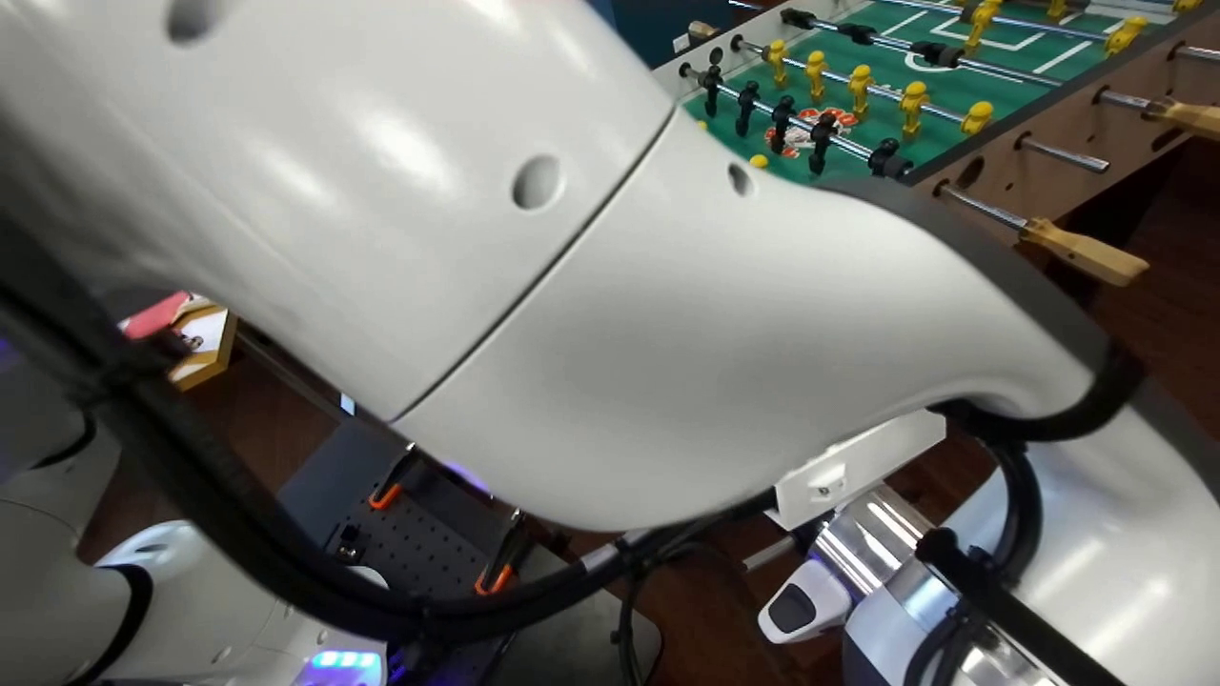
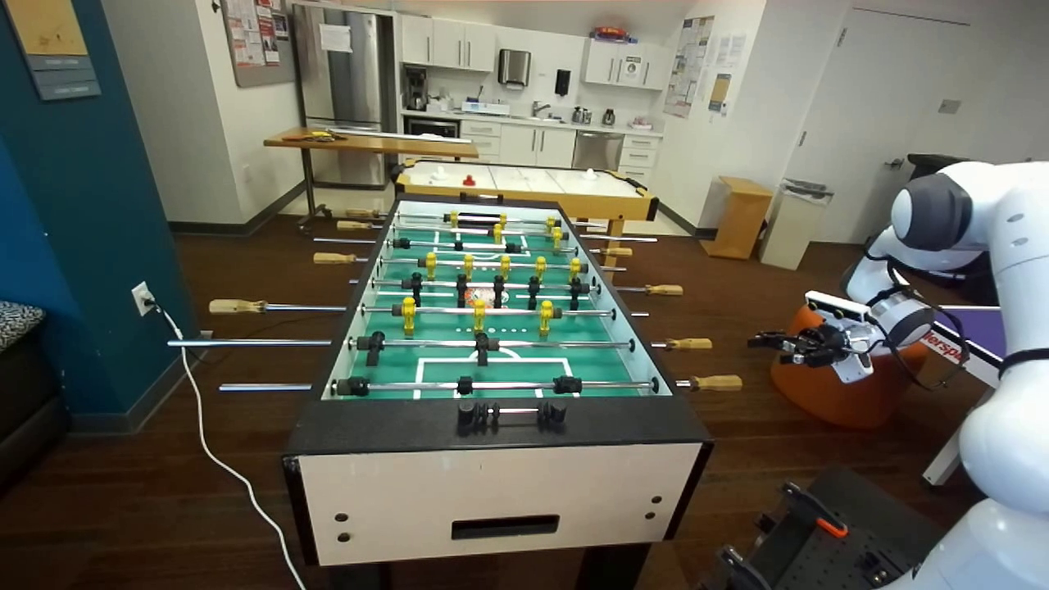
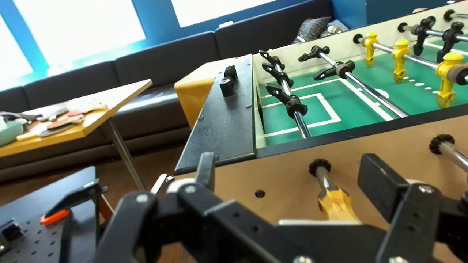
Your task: Twist the first rod of the foosball table
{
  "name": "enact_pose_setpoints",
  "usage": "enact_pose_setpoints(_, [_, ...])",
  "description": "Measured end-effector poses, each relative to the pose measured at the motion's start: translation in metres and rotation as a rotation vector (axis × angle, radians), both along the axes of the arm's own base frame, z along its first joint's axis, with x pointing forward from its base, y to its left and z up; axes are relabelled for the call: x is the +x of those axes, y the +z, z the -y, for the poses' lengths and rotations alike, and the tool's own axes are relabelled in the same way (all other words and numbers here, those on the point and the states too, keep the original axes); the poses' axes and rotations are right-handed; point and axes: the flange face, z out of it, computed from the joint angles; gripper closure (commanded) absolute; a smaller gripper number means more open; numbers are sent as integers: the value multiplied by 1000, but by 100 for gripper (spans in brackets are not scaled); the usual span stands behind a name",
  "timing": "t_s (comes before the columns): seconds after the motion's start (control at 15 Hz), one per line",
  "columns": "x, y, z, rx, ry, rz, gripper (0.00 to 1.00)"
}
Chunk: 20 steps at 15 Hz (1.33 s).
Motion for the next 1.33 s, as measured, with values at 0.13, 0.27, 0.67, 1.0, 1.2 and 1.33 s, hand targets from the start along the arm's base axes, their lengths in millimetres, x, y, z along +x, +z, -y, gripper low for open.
enact_pose_setpoints(0.13, [-2, -2, -7, 94, 9, -51, 0])
enact_pose_setpoints(0.27, [-3, -5, -11, 188, 15, -106, 0])
enact_pose_setpoints(0.67, [-6, -14, 8, 430, -130, -285, 0])
enact_pose_setpoints(1.0, [-11, -24, 33, 555, -303, -471, 0])
enact_pose_setpoints(1.2, [-10, -34, 42, 575, -392, -616, 0])
enact_pose_setpoints(1.33, [-9, -38, 44, 578, -417, -664, 0])
